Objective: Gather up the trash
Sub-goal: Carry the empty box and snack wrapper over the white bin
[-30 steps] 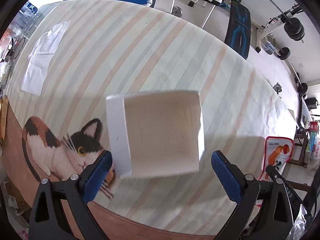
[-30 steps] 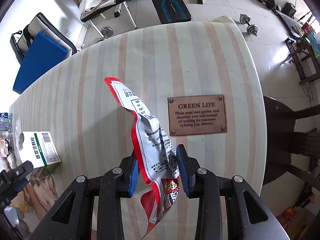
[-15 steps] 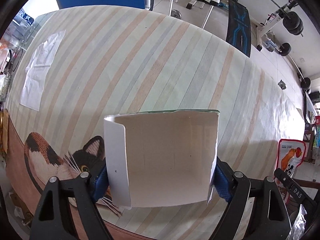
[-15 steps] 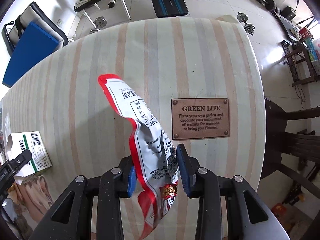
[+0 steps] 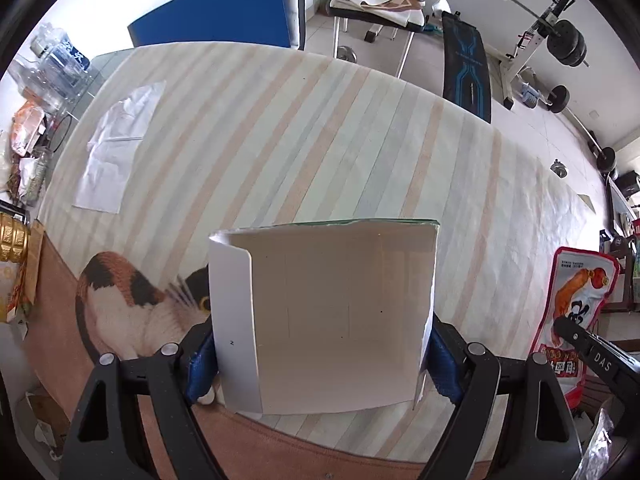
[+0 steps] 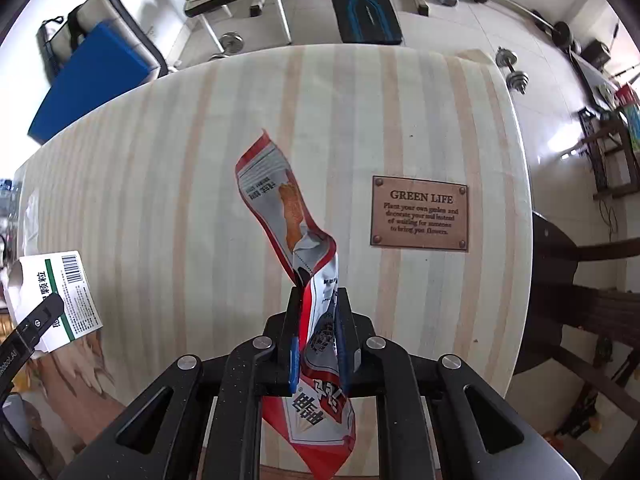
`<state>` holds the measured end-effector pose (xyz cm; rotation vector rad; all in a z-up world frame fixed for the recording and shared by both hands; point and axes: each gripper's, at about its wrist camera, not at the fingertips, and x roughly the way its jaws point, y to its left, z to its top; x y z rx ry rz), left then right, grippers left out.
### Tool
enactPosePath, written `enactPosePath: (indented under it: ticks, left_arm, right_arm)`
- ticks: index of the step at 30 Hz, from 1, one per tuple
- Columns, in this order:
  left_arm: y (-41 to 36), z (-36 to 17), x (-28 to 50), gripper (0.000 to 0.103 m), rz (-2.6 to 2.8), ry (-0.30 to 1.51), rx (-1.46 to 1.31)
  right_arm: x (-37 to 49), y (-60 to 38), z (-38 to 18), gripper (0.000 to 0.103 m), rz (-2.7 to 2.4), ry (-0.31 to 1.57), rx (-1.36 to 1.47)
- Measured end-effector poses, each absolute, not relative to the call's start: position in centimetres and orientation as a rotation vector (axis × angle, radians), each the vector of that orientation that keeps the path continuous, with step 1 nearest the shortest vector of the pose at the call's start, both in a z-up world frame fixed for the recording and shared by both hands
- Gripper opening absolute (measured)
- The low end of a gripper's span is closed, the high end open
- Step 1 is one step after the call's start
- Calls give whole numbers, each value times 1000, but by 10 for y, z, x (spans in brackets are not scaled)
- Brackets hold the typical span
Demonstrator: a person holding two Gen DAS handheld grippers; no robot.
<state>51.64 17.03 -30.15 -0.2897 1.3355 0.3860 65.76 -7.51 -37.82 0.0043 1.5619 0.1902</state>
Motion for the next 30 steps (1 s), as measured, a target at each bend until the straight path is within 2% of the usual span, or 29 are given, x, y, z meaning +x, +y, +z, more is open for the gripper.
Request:
enactPosePath:
  ticks: [6, 12, 22, 30]
  left_arm:
    - [168, -273, 478, 84, 412, 1270, -312]
    - [170, -241, 401, 84, 444, 1210, -356]
    - [168, -208, 202, 84, 563, 1125, -436]
    - [152, -225, 17, 84, 708, 1116, -579]
  right_arm:
    - [623, -71, -347, 15, 266, 1529, 25]
    - [562, -64, -307, 14, 375, 1485, 45]
    - [408, -37, -258, 14, 628, 1462, -17]
    - [238, -18, -255, 14, 799, 1489, -166]
